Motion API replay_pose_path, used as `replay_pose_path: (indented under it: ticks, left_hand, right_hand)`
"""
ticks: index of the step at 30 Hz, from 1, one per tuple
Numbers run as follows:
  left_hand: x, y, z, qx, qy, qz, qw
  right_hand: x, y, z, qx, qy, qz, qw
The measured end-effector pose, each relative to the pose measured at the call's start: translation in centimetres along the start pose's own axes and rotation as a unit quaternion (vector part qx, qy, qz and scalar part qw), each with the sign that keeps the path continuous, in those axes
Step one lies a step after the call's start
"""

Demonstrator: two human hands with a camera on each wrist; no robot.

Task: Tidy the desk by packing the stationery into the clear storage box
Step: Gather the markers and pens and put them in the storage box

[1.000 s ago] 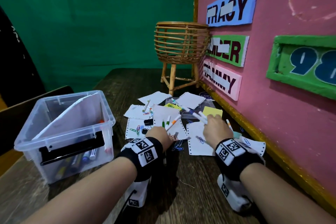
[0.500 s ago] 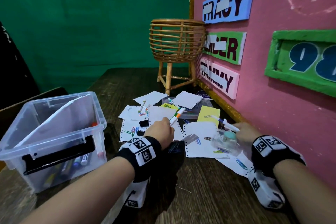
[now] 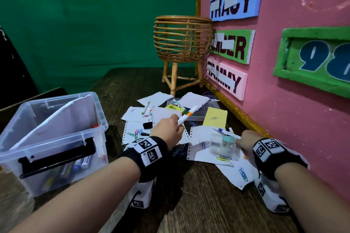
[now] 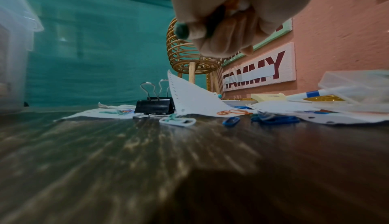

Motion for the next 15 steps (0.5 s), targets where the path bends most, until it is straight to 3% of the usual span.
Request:
replay_pose_path:
  ticks: [10, 15]
  left_hand:
    - [-0.9, 0.2, -0.1, -0.005, 0.055, 0.03, 0.998]
    - [-1.2, 0.6, -0.1, 0.008, 0.079, 0.045, 0.996]
  right_hand:
    - [-0.1, 1.0, 0.4, 0.063, 0.017, 0.059, 0.996]
    - [0.2, 0.5, 0.3, 0.014, -0.013, -0.011, 1.0]
Point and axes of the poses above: each hand's wrist, its own z-axis away from the middle knuckle, its own y-axis out of the palm, x = y × z, the point moved 10 cm from there along -z, towards the middle knuckle, and after that the axes turned 8 degrees about z, right-handed, at the moved point
